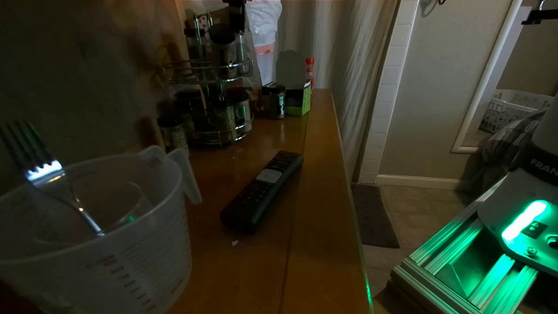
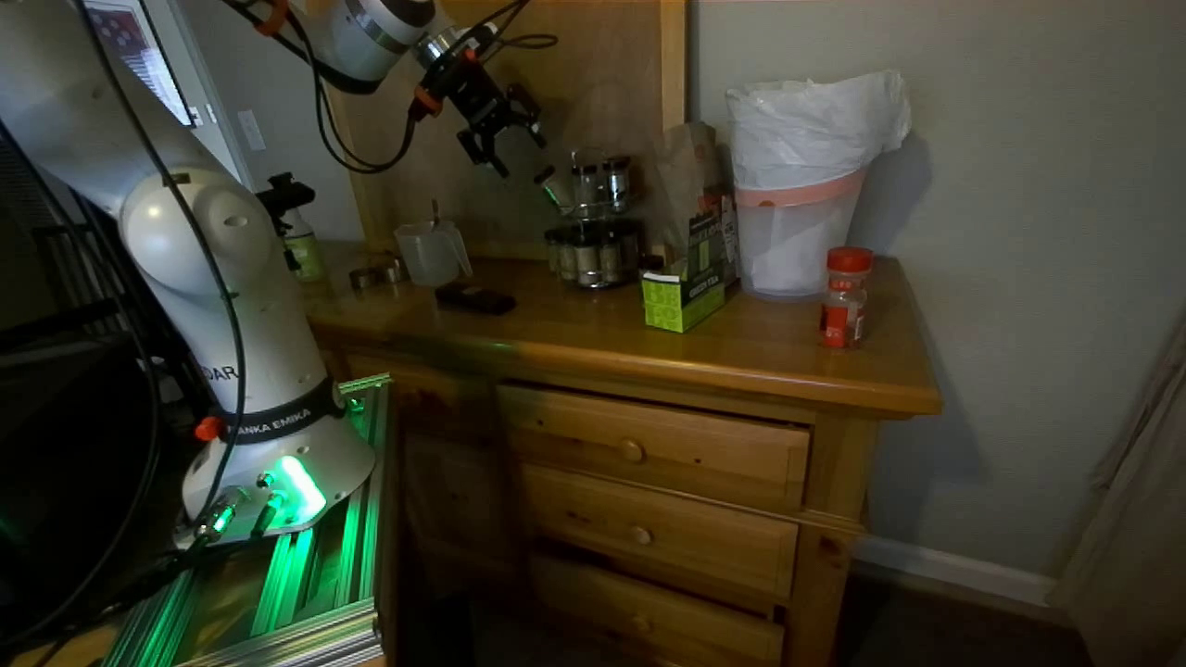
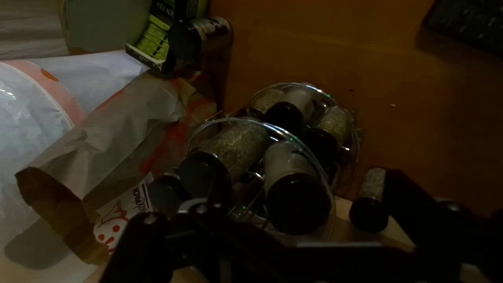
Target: Put the spice bottle on the top shelf on the rack
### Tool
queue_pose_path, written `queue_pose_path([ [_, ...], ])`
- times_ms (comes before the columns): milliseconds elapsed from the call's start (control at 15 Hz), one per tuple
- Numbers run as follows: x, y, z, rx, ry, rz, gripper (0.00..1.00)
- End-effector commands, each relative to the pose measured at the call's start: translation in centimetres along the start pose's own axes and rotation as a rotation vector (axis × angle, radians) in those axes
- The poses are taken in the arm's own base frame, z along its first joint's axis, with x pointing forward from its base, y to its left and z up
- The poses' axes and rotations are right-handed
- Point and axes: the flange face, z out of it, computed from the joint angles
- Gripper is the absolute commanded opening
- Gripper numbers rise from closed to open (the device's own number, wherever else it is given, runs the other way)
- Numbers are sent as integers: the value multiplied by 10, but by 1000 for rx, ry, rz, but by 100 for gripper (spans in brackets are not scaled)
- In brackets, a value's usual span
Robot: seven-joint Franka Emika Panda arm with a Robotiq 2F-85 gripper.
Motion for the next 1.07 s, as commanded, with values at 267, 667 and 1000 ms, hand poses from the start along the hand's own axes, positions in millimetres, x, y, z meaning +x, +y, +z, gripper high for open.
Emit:
queue_pose_path([
  [267,-7,-10,26,-100,52,-20,100],
  [667,-3,-10,26,-162,106,19,100],
  [1000,-3,-6,34,-202,117,47,100],
])
